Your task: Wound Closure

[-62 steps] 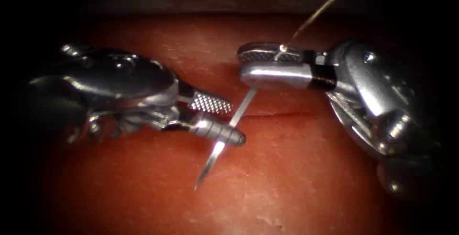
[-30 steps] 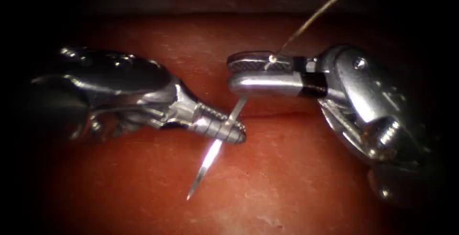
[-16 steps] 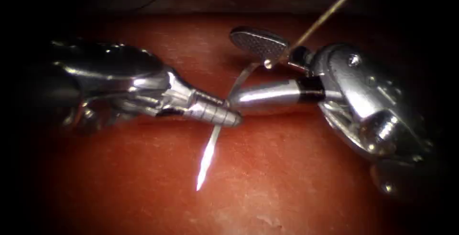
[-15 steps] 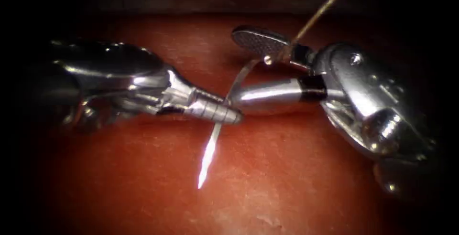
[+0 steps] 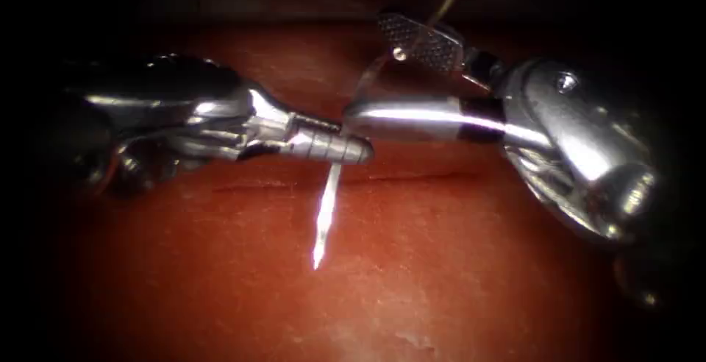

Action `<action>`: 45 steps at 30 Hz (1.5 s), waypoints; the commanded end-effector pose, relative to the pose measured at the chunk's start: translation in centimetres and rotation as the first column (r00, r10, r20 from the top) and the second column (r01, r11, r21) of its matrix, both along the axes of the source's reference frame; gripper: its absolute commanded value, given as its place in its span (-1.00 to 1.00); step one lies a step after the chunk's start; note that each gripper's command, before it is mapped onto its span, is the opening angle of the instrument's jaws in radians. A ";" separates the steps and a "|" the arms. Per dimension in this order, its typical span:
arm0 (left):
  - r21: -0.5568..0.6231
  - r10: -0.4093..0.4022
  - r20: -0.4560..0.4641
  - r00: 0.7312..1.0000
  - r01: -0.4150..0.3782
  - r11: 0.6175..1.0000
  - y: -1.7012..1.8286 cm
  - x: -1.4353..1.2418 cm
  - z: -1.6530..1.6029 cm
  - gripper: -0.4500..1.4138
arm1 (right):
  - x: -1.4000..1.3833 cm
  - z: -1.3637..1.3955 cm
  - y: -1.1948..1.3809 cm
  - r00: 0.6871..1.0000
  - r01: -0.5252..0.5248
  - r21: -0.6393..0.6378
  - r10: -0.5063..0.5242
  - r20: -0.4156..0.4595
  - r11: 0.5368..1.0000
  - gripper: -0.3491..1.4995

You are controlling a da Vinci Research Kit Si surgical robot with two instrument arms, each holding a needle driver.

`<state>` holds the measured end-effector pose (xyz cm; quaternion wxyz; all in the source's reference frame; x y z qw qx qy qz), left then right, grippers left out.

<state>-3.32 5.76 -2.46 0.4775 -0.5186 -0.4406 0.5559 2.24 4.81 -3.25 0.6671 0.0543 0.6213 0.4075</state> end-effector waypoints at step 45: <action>-0.270 0.146 -0.153 0.977 -0.184 0.945 -0.07 0.30 -0.18 0.33 | 0.12 0.30 0.08 0.977 0.210 -0.023 -0.210 -0.034 0.977 -1.00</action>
